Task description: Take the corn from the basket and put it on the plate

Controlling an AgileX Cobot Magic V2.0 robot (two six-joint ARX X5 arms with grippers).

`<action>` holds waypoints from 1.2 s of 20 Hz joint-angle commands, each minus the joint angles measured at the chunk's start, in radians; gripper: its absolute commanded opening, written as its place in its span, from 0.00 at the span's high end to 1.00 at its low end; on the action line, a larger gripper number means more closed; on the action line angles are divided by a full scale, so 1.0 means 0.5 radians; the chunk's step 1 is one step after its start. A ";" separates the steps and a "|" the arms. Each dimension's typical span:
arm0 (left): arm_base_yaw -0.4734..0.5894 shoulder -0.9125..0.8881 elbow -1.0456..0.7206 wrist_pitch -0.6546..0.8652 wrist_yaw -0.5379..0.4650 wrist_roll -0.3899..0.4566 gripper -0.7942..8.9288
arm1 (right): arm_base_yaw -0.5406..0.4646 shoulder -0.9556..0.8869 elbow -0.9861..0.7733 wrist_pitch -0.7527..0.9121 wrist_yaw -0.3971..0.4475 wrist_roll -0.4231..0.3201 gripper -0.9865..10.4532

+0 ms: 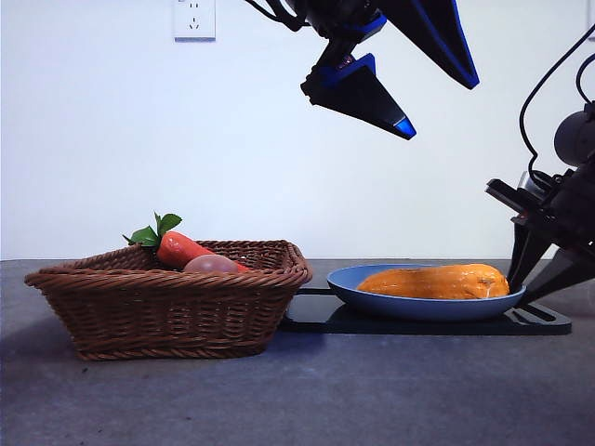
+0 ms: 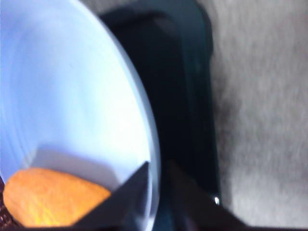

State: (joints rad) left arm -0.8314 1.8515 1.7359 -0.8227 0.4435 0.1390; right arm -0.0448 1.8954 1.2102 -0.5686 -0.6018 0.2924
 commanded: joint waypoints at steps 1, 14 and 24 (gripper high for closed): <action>-0.013 0.036 0.060 0.011 0.011 -0.002 0.53 | 0.006 0.040 0.037 -0.014 -0.009 -0.027 0.77; 0.029 0.036 0.060 -0.015 0.010 -0.002 0.54 | -0.060 -0.921 0.040 -0.584 0.000 -0.491 0.75; 0.098 0.036 0.060 -0.150 0.009 -0.002 0.81 | 0.294 -1.481 -0.095 -0.998 0.003 -0.705 0.89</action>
State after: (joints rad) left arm -0.7769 1.8515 1.7359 -0.8997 0.4435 0.1390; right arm 0.1009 1.1446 1.1561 -1.0710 -0.6010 -0.0376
